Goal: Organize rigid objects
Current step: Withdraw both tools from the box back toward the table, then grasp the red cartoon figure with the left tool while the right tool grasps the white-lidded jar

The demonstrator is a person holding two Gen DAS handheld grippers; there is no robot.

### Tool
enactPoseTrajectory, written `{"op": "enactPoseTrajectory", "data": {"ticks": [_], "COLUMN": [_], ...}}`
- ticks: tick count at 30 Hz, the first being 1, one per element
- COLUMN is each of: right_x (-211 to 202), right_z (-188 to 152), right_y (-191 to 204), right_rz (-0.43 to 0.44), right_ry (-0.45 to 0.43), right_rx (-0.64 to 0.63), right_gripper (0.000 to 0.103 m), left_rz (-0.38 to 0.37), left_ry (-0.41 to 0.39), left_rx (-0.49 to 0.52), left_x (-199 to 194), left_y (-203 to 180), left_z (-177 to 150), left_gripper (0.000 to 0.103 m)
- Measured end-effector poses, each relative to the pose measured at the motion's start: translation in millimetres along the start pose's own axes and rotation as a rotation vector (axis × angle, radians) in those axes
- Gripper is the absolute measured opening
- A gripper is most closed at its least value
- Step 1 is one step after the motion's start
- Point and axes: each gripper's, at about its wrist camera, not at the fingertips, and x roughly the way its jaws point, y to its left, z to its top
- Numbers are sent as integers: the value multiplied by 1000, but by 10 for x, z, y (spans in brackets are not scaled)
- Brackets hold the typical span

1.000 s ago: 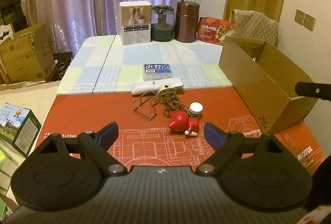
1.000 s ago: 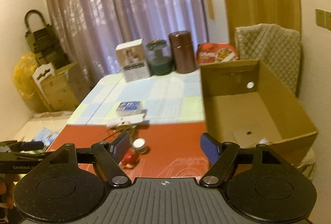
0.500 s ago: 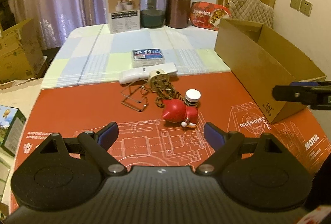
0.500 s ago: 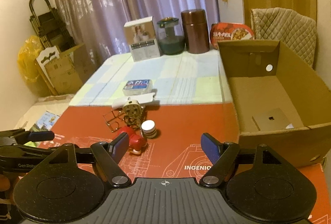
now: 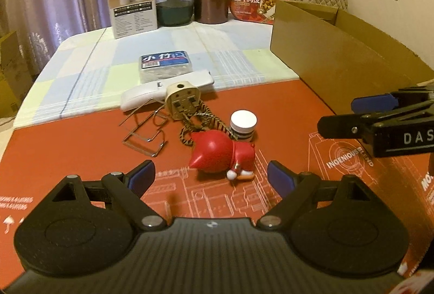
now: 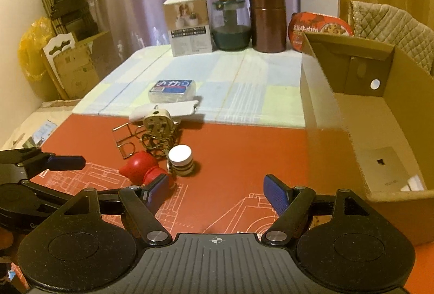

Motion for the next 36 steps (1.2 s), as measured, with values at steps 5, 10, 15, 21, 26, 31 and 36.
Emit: {"op": "enactPoseTrajectory", "data": {"ticks": [5,10,15,21,26,31,36], "right_x": [139,251,303,349,401,440,504], "right_z": [8,1,-14,-1,2,-3,23], "right_y": [-53,-119,-126,-143,-152,-157,-103], "right_rz": [0,-9,-13,-19,-22,-18,17], "right_ry": [1,18,23,19,28,35,34], "right_rx": [-13,-9,-18,-27,-21,-18,-39], "right_gripper": [74,74,74,74,74,74,74], "left_rz": [-2,-3,-7,-8,-17,-10,30], "left_ry": [0,-15,-21,-25,-23,-3,7], "left_rx": [33,54,68,86,102,92,34], "left_x": [239,342,434,512,551,509,380], "left_y": [-54,-82,-99,-104,-124,-85,105], "left_z": [-31,-51,-34,-17,-1,-15,-86], "left_gripper": [87,87,84,75,64,63,63]}}
